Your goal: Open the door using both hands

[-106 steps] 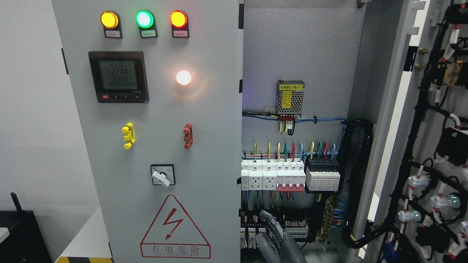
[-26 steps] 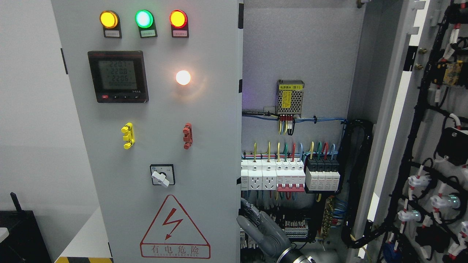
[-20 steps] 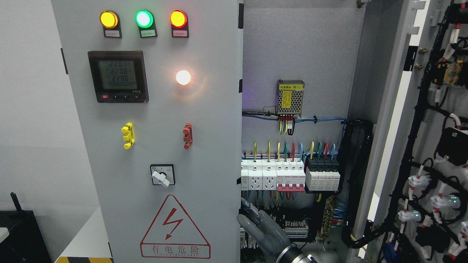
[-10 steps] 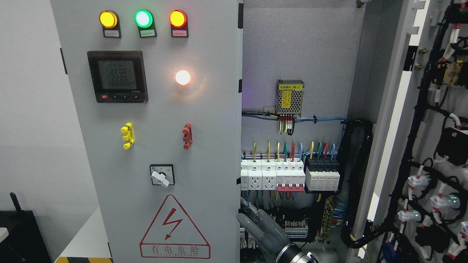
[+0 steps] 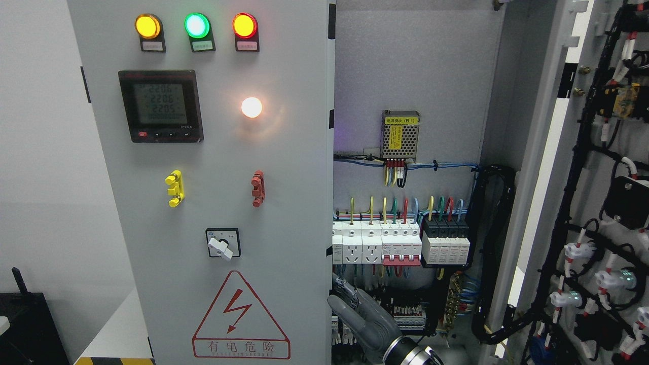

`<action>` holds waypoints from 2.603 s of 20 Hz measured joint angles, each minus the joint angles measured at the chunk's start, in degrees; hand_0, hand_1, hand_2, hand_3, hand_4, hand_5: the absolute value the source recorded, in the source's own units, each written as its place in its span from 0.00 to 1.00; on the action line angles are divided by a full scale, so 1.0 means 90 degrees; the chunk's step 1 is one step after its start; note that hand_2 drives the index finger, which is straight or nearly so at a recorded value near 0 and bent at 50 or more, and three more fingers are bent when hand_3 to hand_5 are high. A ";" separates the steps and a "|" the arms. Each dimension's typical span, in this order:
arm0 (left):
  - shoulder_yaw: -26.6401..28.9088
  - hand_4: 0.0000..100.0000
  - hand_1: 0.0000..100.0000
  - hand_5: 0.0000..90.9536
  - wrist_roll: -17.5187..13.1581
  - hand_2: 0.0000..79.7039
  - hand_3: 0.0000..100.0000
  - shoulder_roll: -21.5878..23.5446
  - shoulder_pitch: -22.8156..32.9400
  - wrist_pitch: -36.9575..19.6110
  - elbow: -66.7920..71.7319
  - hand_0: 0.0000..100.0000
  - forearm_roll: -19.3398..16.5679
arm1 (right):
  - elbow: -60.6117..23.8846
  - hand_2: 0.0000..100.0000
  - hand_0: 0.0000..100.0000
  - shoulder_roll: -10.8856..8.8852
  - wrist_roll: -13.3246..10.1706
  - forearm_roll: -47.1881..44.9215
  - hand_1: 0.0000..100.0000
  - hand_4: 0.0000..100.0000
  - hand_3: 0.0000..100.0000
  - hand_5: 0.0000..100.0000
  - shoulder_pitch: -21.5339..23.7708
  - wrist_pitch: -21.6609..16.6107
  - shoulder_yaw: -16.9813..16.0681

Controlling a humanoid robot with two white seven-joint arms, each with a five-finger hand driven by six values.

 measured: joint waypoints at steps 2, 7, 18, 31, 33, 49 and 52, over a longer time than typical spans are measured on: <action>0.0000 0.00 0.39 0.00 0.0000 0.00 0.00 0.0000 0.0000 0.0000 0.0000 0.12 0.0000 | 0.0023 0.00 0.12 0.0000 0.0038 -0.0047 0.39 0.00 0.00 0.00 -0.0016 0.0000 0.0000; 0.0000 0.00 0.39 0.00 0.0000 0.00 0.00 0.0000 0.0000 0.0000 0.0000 0.12 0.0000 | 0.0070 0.00 0.12 0.0000 0.0069 -0.0115 0.39 0.00 0.00 0.00 -0.0043 0.0000 -0.0001; 0.0000 0.00 0.39 0.00 0.0000 0.00 0.00 0.0000 0.0002 0.0000 0.0000 0.12 0.0000 | 0.0108 0.00 0.12 0.0005 0.0076 -0.0158 0.39 0.00 0.00 0.00 -0.0055 0.0000 -0.0004; 0.0000 0.00 0.39 0.00 0.0000 0.00 0.00 0.0000 0.0003 0.0000 0.0000 0.12 0.0000 | 0.0095 0.00 0.12 0.0023 0.0320 -0.0159 0.39 0.00 0.00 0.00 -0.0050 -0.0005 -0.0002; 0.0000 0.00 0.39 0.00 0.0000 0.00 0.00 0.0000 0.0002 0.0000 0.0000 0.12 0.0000 | 0.0075 0.00 0.12 0.0025 0.0437 -0.0161 0.39 0.00 0.00 0.00 -0.0035 -0.0004 0.0000; 0.0000 0.00 0.39 0.00 0.0000 0.00 0.00 0.0000 0.0003 0.0001 0.0000 0.12 0.0000 | -0.0237 0.00 0.12 0.0072 0.0771 -0.0506 0.39 0.00 0.00 0.00 0.0083 -0.0011 0.0078; 0.0000 0.00 0.39 0.00 0.0000 0.00 0.00 0.0000 0.0003 0.0001 0.0000 0.12 0.0000 | -0.0286 0.00 0.12 0.0082 0.0776 -0.0577 0.39 0.00 0.00 0.00 0.0094 -0.0015 0.0099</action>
